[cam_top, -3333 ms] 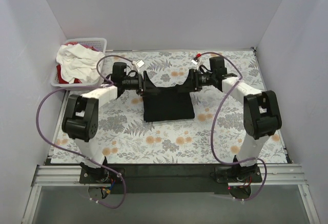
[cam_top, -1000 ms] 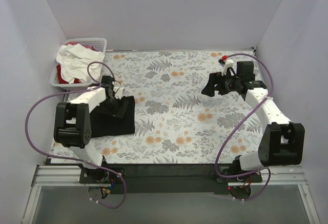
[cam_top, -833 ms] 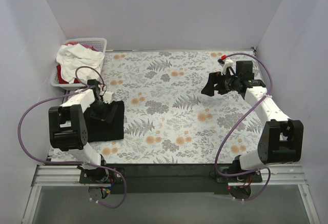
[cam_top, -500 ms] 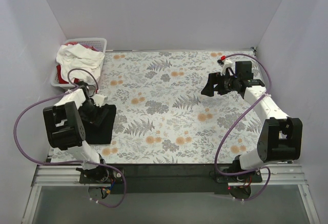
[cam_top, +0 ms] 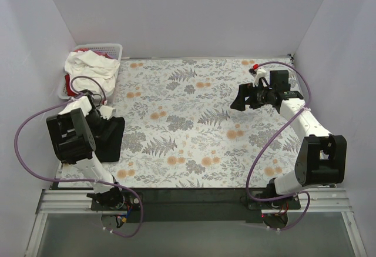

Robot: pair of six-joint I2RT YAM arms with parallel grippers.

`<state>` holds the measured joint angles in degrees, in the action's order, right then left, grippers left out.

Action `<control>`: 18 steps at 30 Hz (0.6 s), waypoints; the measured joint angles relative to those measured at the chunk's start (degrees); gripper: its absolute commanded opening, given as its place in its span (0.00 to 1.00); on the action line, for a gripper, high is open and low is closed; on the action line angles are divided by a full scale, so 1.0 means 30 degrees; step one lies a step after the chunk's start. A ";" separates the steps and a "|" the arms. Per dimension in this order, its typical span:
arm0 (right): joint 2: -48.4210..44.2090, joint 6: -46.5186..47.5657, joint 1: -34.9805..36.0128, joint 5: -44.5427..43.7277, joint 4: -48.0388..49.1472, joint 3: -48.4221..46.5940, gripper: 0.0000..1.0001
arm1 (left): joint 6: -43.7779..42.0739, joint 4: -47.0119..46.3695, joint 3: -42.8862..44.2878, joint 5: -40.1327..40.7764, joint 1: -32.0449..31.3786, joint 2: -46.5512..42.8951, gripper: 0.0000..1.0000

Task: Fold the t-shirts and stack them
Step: Neatly place the folded tshirt to the corner, then reset both grippers

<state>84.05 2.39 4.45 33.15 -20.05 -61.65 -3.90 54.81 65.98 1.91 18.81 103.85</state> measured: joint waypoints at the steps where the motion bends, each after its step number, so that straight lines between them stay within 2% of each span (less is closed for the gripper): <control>1: 0.0000 0.0007 0.0000 0.0000 0.0000 0.0000 0.99 | -0.0102 -0.0015 -0.0036 -0.0036 0.0015 -0.0073 0.90; 7: 0.0000 0.0000 -0.0022 0.0189 0.0000 -0.0029 0.99 | -0.0393 0.0211 0.0692 -0.0670 0.0080 -0.0627 0.92; 13: -0.0022 0.0087 -0.0087 0.0379 -0.0117 -0.0401 0.98 | 0.0255 0.0794 0.5413 -0.1035 -0.0350 -0.1326 0.93; 16: -0.0248 0.0313 -0.0087 0.0342 -0.0138 -0.0605 0.98 | 0.1384 0.0750 0.8021 -0.1013 -0.1698 -0.2062 0.93; 18: -0.0532 0.0488 -0.0095 0.0211 -0.0160 -0.0663 0.98 | 0.2623 0.0510 0.9326 -0.0743 -0.3541 -0.2543 0.93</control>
<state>82.46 3.86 4.16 33.78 -20.53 -63.64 3.97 56.34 93.95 -0.32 8.19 96.23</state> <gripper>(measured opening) 0.984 0.930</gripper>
